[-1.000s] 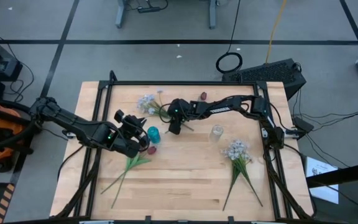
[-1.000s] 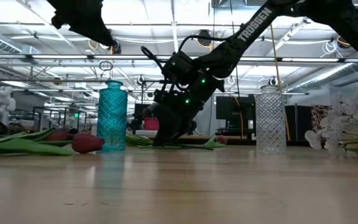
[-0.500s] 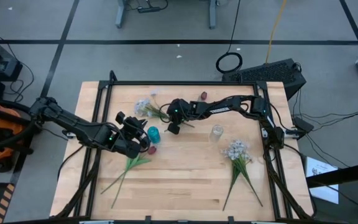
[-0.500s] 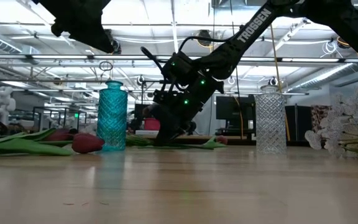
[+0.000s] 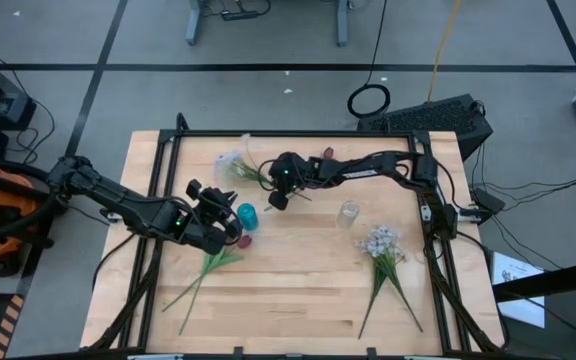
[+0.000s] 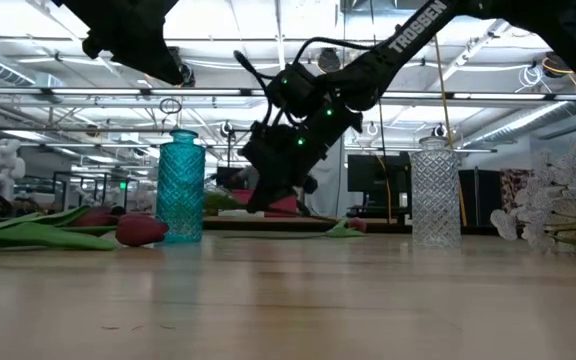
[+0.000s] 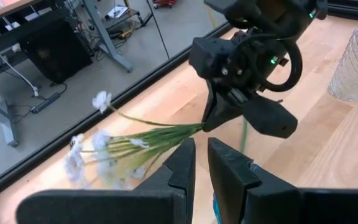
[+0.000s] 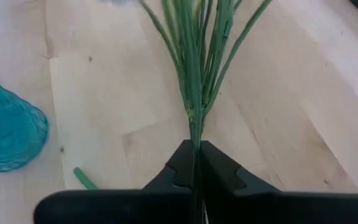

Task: Sort flowers into vase by color
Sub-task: Move the top white daisies to the bottom right of the table

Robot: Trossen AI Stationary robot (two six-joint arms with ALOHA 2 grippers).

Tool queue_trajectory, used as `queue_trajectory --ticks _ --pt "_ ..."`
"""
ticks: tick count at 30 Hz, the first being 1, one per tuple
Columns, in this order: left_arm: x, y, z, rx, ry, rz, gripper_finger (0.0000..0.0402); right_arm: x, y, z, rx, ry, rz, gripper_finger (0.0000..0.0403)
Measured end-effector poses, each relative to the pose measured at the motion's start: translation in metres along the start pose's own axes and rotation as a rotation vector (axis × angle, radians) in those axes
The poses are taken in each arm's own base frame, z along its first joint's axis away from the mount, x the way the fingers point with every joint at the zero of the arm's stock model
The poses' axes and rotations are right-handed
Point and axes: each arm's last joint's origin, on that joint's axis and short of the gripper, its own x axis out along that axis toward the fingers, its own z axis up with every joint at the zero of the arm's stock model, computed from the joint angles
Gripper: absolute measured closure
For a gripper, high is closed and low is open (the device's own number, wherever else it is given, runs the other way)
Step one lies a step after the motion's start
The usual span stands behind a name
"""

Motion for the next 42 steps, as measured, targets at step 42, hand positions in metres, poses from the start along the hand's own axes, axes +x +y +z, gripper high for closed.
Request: queue_trajectory --ticks 42 --pt "0.0 -0.006 0.004 -0.066 0.005 -0.067 0.0349 -0.304 0.082 0.026 -0.017 -0.293 -0.444 0.0401"
